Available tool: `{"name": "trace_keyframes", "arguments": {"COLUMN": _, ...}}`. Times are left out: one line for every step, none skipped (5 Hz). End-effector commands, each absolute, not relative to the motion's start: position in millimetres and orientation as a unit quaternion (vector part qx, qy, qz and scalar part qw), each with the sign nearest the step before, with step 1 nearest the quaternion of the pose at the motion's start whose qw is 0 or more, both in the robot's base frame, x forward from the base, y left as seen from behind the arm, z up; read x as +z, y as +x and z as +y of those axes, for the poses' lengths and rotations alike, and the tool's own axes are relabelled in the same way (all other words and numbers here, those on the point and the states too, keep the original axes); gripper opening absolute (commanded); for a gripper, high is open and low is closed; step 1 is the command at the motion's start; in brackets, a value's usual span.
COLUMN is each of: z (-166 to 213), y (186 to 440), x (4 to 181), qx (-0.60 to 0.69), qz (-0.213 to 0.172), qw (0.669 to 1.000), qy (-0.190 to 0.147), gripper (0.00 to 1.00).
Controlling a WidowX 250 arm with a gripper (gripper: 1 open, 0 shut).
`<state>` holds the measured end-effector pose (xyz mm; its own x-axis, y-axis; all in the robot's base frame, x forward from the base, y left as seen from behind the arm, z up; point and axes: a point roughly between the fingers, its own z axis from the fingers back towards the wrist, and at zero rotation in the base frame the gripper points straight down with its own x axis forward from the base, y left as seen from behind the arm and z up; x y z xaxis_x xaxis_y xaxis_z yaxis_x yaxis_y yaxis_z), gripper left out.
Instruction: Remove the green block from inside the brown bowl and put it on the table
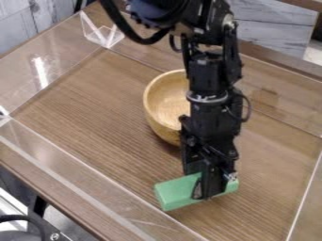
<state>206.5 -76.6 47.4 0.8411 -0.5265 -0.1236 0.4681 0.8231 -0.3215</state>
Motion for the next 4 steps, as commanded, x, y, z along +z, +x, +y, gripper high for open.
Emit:
{"name": "trace_keyframes", "arguments": {"z": -81.6, "y": 209.0, "x": 58.2, "qx": -0.262, "qz": 0.092, "qw": 0.95, "qy": -0.145, "gripper": 0.0}}
{"name": "trace_keyframes", "arguments": {"z": -83.4, "y": 206.8, "x": 59.8, "qx": -0.256, "qz": 0.098, "qw": 0.95, "qy": -0.15, "gripper": 0.0}}
{"name": "trace_keyframes", "arguments": {"z": -84.3, "y": 205.4, "x": 61.3, "qx": -0.25, "qz": 0.102, "qw": 0.951, "qy": -0.154, "gripper": 0.0}}
{"name": "trace_keyframes", "arguments": {"z": -85.0, "y": 204.4, "x": 63.3, "qx": -0.244, "qz": 0.106, "qw": 0.951, "qy": -0.158, "gripper": 0.0}}
